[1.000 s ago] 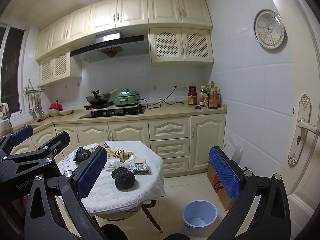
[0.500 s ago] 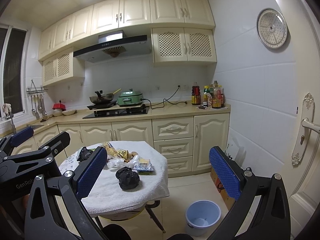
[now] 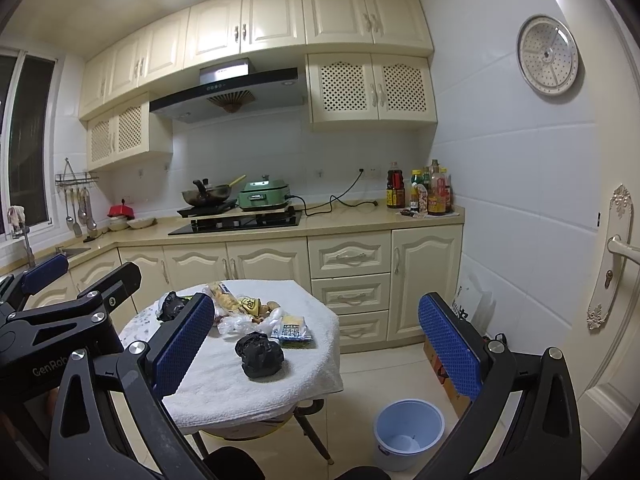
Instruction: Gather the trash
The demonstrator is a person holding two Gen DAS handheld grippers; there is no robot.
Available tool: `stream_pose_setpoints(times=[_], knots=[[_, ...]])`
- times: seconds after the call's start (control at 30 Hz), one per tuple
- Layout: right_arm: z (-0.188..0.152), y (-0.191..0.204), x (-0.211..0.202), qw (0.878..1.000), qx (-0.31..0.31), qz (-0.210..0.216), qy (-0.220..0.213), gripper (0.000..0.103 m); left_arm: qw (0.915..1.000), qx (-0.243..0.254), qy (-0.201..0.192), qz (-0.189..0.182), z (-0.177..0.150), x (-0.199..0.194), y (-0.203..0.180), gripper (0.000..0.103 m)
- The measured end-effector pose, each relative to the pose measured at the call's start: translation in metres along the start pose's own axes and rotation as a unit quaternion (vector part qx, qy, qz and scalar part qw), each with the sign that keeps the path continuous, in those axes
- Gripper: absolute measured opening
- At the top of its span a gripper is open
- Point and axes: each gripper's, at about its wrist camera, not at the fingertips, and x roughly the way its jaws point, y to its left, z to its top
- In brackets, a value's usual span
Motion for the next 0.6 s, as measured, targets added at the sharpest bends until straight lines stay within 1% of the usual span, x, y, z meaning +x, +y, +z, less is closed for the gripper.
stream_pose_setpoints(times=[0.6], knots=[[0.0018,0.0020,0.0012,1.000,0.000,0.004,-0.001,0.103,1.0000,-0.001,-0.002,0.002,-0.0008,0.0005,-0.0006,0.102]])
